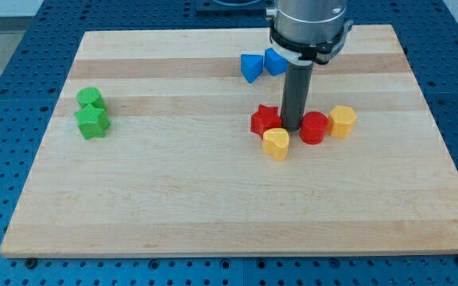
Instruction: Separate yellow blocks from red blocks
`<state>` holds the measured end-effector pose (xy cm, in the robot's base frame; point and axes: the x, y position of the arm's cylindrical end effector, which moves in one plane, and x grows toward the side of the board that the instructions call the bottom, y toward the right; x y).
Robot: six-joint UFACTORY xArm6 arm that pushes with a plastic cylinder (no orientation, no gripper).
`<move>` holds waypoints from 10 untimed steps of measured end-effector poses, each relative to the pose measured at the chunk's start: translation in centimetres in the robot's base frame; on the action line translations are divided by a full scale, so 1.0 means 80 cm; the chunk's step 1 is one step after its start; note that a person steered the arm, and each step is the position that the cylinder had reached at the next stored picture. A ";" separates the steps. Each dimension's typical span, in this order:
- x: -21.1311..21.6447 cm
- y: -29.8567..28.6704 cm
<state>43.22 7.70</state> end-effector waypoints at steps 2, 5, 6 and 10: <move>0.011 0.013; -0.036 0.060; -0.038 0.102; -0.019 0.144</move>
<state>41.68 19.24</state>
